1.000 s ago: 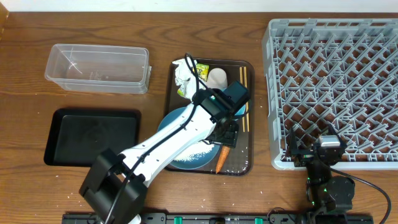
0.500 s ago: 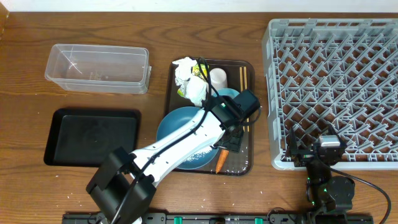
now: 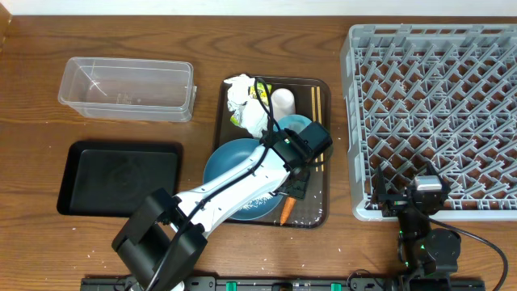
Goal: Sort waste into correct bins and load items into the dishwasher rack
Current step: 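Lower the left gripper and grasp the blue plate's rim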
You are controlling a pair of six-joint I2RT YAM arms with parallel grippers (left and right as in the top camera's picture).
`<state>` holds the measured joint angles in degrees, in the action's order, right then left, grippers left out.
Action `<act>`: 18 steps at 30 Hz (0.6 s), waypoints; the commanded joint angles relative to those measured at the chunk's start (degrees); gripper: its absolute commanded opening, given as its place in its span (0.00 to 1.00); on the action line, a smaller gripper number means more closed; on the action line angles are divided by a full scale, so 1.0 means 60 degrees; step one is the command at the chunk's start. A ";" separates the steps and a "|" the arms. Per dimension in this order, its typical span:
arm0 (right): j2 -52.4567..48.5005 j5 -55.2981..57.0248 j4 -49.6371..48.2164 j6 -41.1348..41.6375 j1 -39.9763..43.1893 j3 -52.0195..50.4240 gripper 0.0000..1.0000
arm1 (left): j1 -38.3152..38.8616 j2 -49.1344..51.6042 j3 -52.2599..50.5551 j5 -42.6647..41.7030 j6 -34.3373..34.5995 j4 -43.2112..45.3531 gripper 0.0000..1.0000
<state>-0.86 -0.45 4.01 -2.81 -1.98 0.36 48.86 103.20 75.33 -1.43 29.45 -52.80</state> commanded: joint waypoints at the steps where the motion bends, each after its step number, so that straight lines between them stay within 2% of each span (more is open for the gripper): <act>1: 0.0018 0.0000 0.0040 -0.0113 -0.0076 -0.0007 0.99 | -0.0029 0.0109 -0.0153 0.0124 -0.0182 0.0007 0.65; 9: 0.0018 0.0000 0.0040 -0.0113 -0.0076 -0.0007 0.99 | -0.0025 0.0109 -0.1100 0.0142 -0.0182 0.0623 0.65; 18: 0.0018 0.0000 0.0040 -0.0113 -0.0076 -0.0007 0.99 | -0.0022 0.0109 -0.1137 0.0127 -0.0182 0.0790 0.63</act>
<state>-0.86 -0.45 4.01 -2.81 -1.98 0.36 48.86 103.33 68.66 -1.30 28.64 -47.97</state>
